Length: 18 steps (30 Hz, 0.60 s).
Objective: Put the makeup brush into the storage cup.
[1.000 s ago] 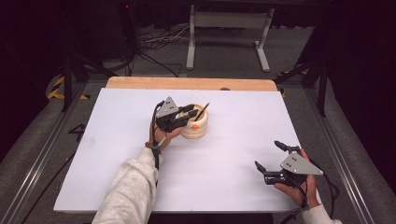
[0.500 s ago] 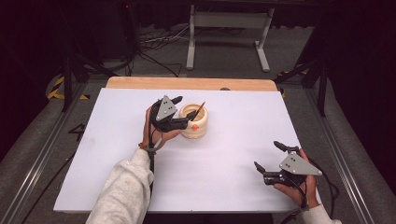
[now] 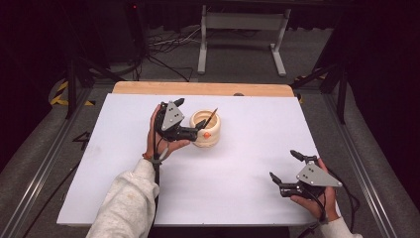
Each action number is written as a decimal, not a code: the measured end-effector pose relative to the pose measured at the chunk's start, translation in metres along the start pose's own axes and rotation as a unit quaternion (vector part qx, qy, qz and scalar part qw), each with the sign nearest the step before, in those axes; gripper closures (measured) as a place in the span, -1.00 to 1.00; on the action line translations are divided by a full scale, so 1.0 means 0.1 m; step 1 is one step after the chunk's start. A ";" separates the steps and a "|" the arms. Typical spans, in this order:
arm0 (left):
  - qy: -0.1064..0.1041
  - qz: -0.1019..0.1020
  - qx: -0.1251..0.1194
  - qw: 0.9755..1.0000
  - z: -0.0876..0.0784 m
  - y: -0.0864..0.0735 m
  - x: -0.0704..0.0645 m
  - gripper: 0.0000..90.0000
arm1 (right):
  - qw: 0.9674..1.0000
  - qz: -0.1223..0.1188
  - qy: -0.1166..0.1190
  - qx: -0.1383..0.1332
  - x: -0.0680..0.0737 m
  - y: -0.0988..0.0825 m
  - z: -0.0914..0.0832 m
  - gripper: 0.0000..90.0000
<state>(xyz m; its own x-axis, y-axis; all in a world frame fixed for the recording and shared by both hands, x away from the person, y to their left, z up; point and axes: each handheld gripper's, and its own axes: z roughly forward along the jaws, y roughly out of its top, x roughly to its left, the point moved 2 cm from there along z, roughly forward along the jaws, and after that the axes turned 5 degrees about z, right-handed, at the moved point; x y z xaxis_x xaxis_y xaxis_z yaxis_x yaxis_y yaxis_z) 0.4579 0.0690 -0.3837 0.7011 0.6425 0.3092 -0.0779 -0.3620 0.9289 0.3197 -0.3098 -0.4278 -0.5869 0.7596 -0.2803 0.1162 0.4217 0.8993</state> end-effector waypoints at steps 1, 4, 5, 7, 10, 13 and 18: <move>0.000 0.006 0.002 1.000 0.00 0.00 0.00 -0.93 | 1.000 0.000 0.000 -0.001 0.00 0.00 0.00 -0.85; -0.002 0.013 0.006 1.000 -0.02 0.01 -0.01 -0.94 | 1.000 0.000 0.000 -0.001 0.00 0.00 0.00 -0.85; -0.006 0.018 0.007 1.000 -0.02 0.01 -0.01 -0.94 | 1.000 0.000 0.000 -0.001 0.00 0.00 0.00 -0.85; -0.001 0.023 0.004 1.000 -0.03 0.01 -0.02 -0.95 | 1.000 0.000 -0.001 -0.001 0.00 0.00 0.00 -0.85; 0.009 0.019 -0.006 1.000 -0.06 0.03 -0.01 -0.94 | 1.000 -0.001 -0.002 0.001 0.00 0.00 0.00 -0.85; 0.013 0.028 0.001 1.000 -0.08 0.02 -0.01 -0.94 | 1.000 -0.002 -0.001 0.001 0.00 0.00 0.00 -0.85; 0.009 0.034 0.006 0.999 -0.10 0.00 -0.02 -0.95 | 1.000 -0.003 -0.001 0.000 0.00 0.00 0.00 -0.84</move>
<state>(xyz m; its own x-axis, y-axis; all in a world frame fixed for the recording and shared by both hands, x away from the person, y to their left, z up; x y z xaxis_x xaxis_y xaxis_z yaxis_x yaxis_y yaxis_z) 0.4491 0.0749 -0.3822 0.6823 0.6280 0.3743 -0.1164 -0.4121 0.9037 0.3193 -0.3096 -0.4280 -0.5862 0.7582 -0.2855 0.1139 0.4260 0.8975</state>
